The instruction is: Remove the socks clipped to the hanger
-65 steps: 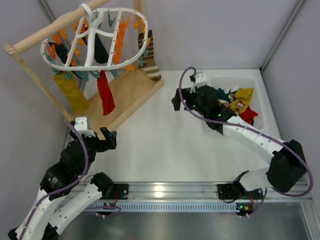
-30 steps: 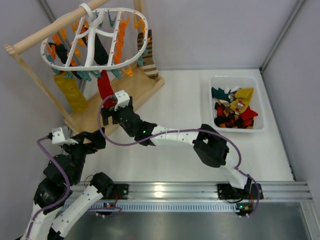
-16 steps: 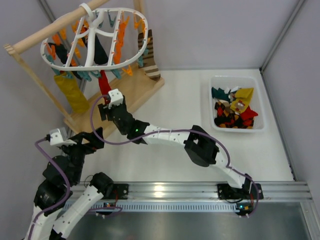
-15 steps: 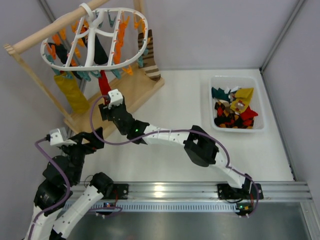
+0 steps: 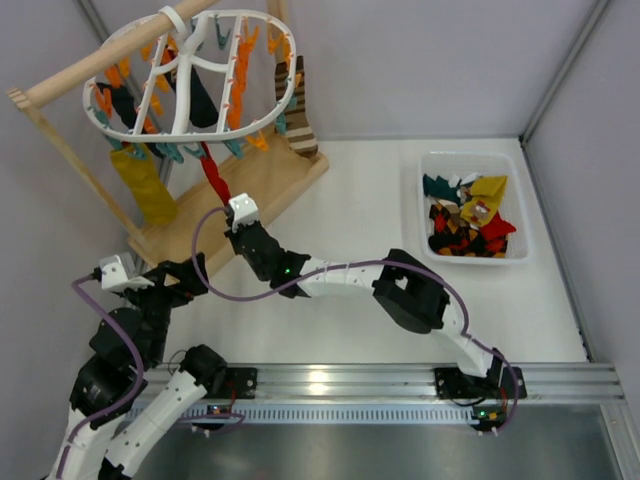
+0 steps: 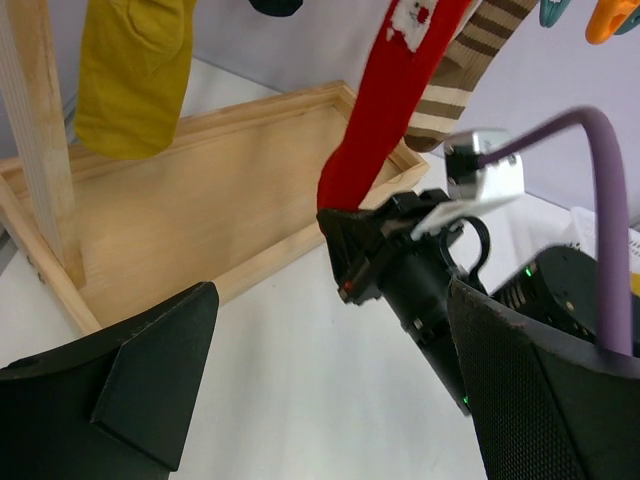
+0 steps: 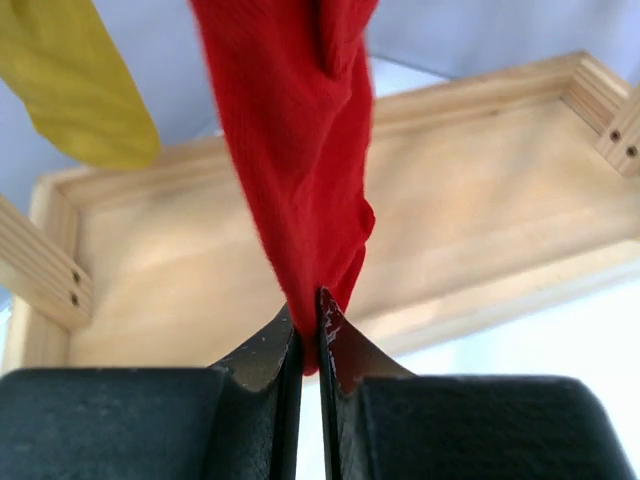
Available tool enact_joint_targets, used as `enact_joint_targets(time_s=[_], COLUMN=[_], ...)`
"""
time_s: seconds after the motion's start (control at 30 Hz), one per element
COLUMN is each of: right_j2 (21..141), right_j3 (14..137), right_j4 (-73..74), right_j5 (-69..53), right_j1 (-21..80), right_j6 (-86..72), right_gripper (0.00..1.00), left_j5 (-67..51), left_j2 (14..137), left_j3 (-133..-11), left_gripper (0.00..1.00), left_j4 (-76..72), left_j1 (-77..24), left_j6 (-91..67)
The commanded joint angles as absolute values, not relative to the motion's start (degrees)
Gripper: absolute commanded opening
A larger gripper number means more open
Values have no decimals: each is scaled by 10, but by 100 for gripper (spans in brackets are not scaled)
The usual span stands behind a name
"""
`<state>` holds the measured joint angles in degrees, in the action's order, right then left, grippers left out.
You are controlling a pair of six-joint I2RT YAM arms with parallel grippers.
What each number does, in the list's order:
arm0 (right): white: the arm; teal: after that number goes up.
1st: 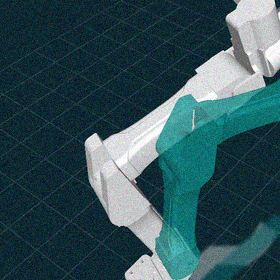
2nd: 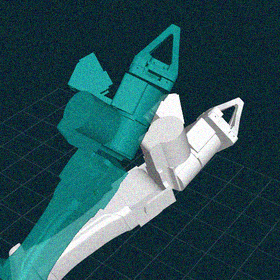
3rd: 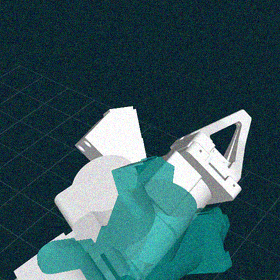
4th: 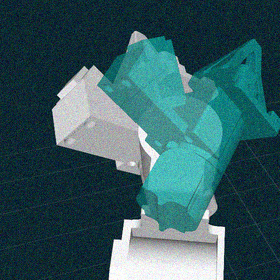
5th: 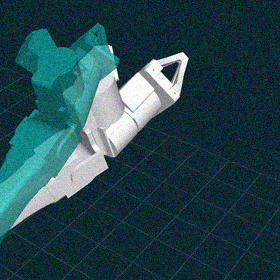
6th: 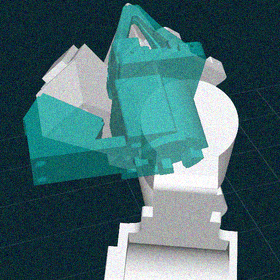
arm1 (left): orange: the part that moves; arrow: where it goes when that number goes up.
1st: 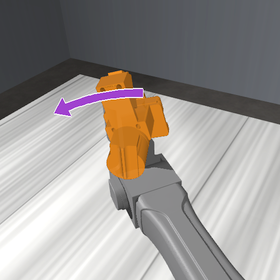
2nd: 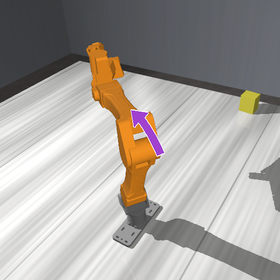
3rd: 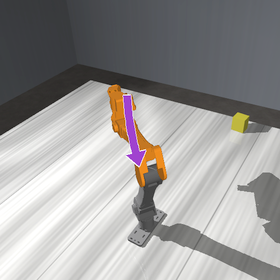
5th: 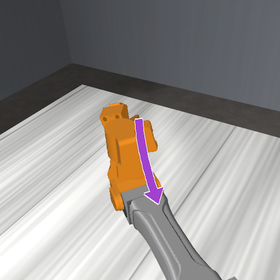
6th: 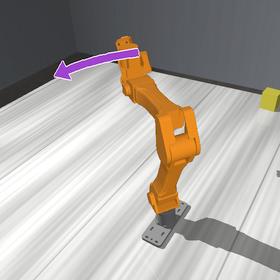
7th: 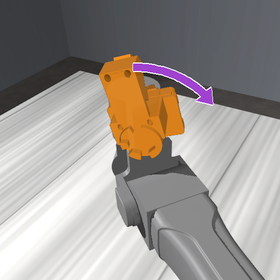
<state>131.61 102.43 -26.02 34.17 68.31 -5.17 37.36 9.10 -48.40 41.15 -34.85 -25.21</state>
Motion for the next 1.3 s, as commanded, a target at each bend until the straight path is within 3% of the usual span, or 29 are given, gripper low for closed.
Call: enact_joint_targets(time_s=[0.0, 0.2, 0.47, 0.8, 1.03, 1.27], right_j2=[1217, 1102, 1016, 951, 904, 897], right_j3=[934, 774, 708, 652, 602, 592], right_j4=[-350, -382, -349, -305, -307, -310], right_j5=[316, 280, 242, 182, 141, 124], right_j1=[686, 690, 702, 707, 707, 710], right_j6=[-42, -47, -31, -82, -128, -136], right_gripper=[6, 0, 0, 0, 0, 0], left_j5=[403, 374, 289, 404, 396, 421], left_j2=[113, 166, 352, 554, 638, 679], left_j3=[-479, -509, -683, -908, -964, -1002], left_gripper=[99, 99, 99, 99, 99, 87], left_j4=[388, 389, 406, 470, 496, 495], left_j1=[-345, -345, -345, -345, -345, -344], left_j6=[-287, -315, -311, -278, -270, -252])
